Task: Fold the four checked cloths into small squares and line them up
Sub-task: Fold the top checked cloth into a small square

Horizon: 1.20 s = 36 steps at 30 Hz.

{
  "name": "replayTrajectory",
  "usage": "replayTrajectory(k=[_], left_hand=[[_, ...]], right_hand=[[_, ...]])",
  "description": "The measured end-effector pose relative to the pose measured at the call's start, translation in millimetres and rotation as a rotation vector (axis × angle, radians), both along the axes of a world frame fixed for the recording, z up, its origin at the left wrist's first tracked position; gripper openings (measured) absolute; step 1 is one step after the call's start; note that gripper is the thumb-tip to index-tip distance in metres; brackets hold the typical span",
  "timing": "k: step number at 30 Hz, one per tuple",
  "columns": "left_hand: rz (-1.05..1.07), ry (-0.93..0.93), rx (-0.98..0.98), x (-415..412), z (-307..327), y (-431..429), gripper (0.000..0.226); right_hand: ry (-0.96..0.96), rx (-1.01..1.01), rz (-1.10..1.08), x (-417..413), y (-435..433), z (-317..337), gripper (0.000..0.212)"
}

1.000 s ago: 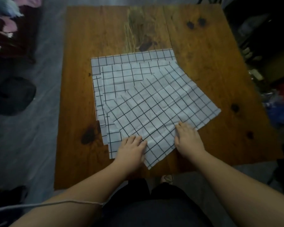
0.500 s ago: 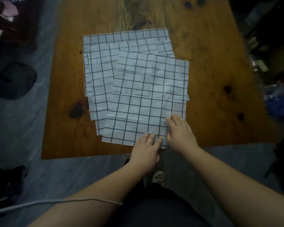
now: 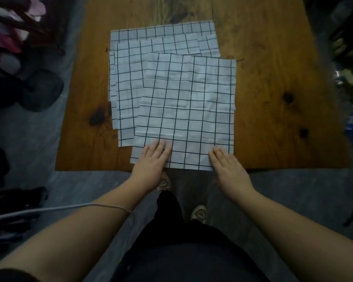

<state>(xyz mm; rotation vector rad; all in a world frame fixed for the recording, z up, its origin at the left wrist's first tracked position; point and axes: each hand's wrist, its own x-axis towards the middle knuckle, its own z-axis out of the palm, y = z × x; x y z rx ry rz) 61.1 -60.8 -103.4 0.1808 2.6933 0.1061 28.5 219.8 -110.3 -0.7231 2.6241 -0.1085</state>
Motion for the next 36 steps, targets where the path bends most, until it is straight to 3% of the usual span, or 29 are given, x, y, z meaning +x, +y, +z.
replayTrajectory(k=[7, 10, 13, 17, 29, 36], left_hand=[[-0.057, 0.11, 0.035, 29.9, -2.6, -4.9, 0.078], [-0.029, 0.186, 0.135, 36.4, 2.2, -8.8, 0.065], [-0.008, 0.268, 0.209, 31.9, 12.6, -17.6, 0.036], [0.022, 0.297, 0.284, 10.6, 42.2, -30.9, 0.03], [0.062, 0.383, 0.33, -137.4, 129.2, -82.0, 0.026], [0.146, 0.236, 0.263, -242.8, 115.3, -92.3, 0.027]], right_hand=[[0.01, -0.065, -0.004, 10.2, 18.5, 2.6, 0.082], [0.024, -0.11, -0.034, 9.0, 28.6, 10.8, 0.068], [0.061, -0.152, -0.089, 2.4, 32.6, 24.6, 0.052], [0.134, -0.238, -0.16, -15.0, 24.7, 62.8, 0.034], [0.373, -0.276, -0.338, -141.3, -38.6, 140.8, 0.024], [0.3, -0.2, -0.472, -233.7, -61.8, 127.2, 0.021]])
